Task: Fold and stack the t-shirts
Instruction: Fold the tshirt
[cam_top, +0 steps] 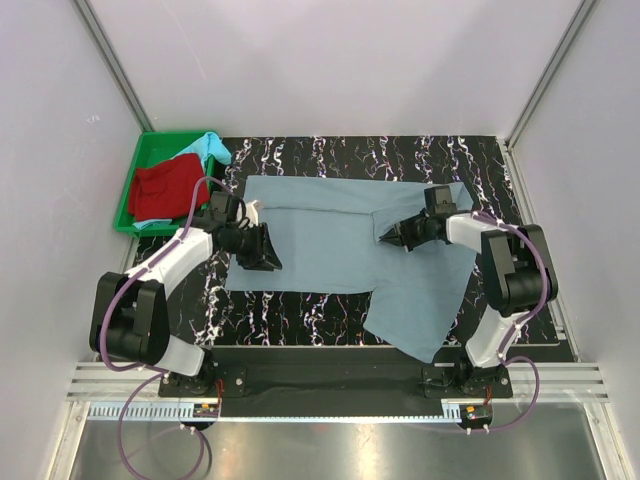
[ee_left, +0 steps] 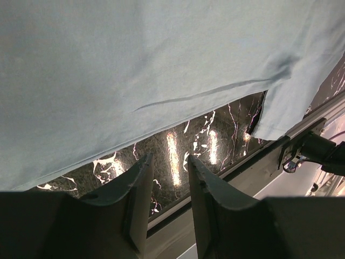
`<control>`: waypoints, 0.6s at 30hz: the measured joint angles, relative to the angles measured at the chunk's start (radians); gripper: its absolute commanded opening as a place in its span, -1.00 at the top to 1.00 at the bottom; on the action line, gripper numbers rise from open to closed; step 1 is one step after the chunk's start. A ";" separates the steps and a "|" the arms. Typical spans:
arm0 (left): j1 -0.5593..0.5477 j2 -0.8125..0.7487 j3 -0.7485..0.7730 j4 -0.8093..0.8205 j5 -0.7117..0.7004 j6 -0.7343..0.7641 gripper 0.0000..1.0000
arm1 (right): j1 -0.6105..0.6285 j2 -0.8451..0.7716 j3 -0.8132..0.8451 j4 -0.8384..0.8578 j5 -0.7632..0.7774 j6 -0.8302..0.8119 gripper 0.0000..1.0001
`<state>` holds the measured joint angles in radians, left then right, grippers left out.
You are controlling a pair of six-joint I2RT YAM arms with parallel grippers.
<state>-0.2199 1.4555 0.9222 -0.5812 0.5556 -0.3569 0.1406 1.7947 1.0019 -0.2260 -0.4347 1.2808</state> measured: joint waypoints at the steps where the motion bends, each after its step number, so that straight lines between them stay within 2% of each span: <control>1: 0.000 0.000 0.000 0.000 0.001 -0.001 0.25 | 0.013 -0.003 -0.012 0.009 0.002 0.024 0.78; 2: 0.000 0.000 0.000 0.000 0.002 -0.002 0.25 | 0.021 -0.006 -0.023 0.017 0.003 0.043 0.65; 3: 0.000 0.000 0.000 0.000 0.003 -0.002 0.23 | 0.029 -0.010 -0.032 0.023 0.004 0.059 0.39; 7: 0.000 0.000 0.000 0.000 0.011 -0.002 0.20 | 0.029 -0.045 -0.064 0.026 -0.002 0.060 0.00; 13: -0.005 0.000 0.006 0.016 0.040 -0.008 0.17 | -0.018 -0.167 -0.052 -0.068 -0.021 -0.182 -0.13; 18: -0.058 0.037 0.018 0.142 0.085 -0.084 0.17 | -0.152 -0.294 -0.019 -0.191 0.042 -0.437 -0.04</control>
<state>-0.2783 1.4929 0.9405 -0.4389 0.6411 -0.4408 -0.0113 1.5002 0.9829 -0.4168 -0.3923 0.8440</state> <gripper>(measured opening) 0.417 0.553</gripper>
